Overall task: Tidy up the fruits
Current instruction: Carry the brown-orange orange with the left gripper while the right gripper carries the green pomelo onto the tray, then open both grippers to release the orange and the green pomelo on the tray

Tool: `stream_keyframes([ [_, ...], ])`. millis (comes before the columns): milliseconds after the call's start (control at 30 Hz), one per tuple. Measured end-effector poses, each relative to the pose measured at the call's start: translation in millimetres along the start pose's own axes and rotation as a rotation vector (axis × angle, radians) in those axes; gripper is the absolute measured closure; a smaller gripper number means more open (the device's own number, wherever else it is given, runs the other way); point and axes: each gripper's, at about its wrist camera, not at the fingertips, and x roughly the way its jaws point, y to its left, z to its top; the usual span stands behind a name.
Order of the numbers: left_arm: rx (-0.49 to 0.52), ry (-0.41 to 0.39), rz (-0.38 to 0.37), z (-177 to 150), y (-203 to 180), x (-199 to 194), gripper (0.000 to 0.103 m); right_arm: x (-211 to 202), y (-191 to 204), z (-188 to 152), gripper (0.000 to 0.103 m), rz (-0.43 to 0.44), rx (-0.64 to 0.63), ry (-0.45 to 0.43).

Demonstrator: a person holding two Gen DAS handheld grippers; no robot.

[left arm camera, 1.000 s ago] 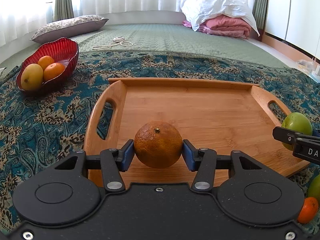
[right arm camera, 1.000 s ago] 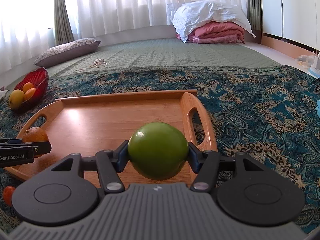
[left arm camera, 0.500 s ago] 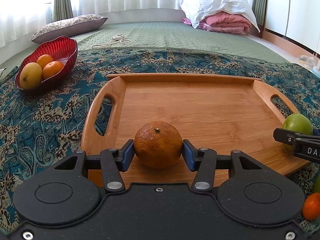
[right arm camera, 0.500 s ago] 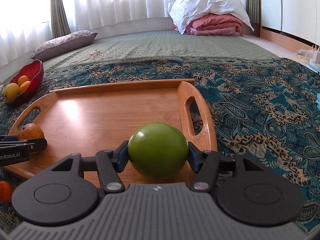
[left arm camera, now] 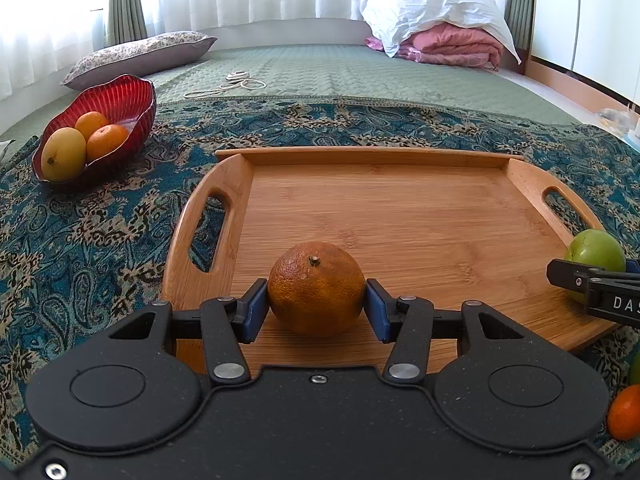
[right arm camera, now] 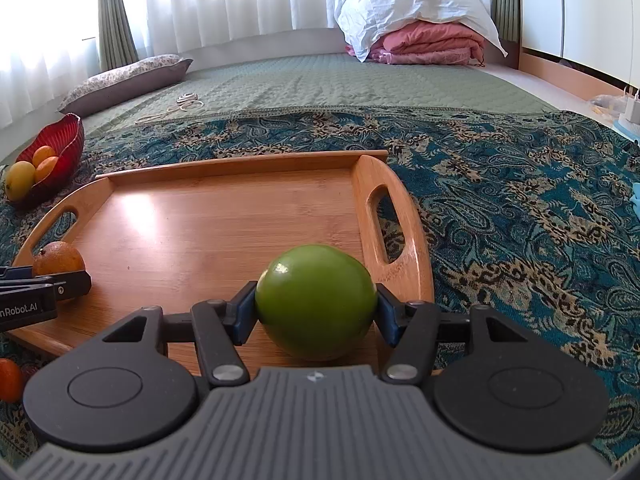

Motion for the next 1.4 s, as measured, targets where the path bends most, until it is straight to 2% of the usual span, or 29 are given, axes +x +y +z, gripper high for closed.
stream_keyframes([
  [333, 0.002, -0.005, 0.002, -1, -1, -1, 0.054, 1, 1, 1, 0.04, -0.003, -0.012, 0.007],
  [633, 0.021, -0.031, 0.006, -1, -4, -8, 0.053, -5, 2, 2, 0.035, -0.003, -0.031, -0.008],
  [733, 0.017, -0.031, 0.009, -2, -4, -10, 0.046, -11, 4, 2, 0.029, 0.0, -0.047, -0.026],
  [833, 0.021, -0.036, 0.006, -3, -4, -13, 0.038, -16, 6, 2, 0.028, 0.01, -0.059, -0.035],
  [1100, 0.035, -0.068, -0.001, -8, -5, -31, 0.02, -27, 7, -3, 0.017, 0.019, -0.076, -0.06],
  [1400, 0.033, -0.099, -0.014, -18, -4, -55, 0.012, -48, 7, -11, 0.01, 0.031, -0.099, -0.102],
])
